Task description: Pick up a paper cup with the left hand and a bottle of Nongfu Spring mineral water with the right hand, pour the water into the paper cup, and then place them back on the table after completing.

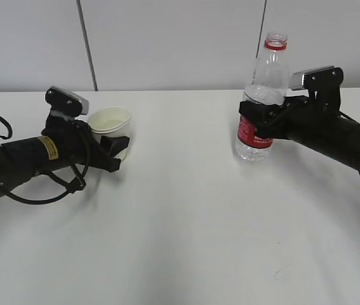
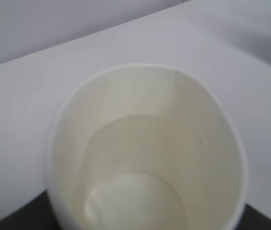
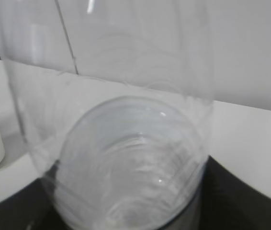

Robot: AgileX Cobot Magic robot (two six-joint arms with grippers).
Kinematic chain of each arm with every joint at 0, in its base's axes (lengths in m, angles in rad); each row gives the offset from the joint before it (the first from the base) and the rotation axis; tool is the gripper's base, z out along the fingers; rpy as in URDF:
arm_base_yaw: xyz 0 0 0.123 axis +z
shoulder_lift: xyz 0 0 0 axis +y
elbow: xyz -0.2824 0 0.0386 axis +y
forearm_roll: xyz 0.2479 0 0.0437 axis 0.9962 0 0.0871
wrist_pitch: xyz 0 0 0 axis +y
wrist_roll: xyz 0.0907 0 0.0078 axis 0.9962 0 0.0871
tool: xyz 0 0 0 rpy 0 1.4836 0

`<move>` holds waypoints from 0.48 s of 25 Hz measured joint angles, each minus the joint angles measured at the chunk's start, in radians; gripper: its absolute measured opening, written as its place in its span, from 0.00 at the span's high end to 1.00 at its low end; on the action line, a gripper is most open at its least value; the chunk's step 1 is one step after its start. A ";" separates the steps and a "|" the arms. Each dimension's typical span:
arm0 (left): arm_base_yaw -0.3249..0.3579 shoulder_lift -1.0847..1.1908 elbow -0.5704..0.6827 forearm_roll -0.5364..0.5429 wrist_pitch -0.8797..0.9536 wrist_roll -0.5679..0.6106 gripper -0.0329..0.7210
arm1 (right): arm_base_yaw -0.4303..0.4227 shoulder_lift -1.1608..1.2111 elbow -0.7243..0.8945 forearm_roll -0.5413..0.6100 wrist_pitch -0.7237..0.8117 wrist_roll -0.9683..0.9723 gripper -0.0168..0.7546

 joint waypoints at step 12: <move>0.000 0.048 -0.001 -0.075 -0.057 0.014 0.46 | 0.000 0.000 0.000 0.002 -0.011 0.001 0.41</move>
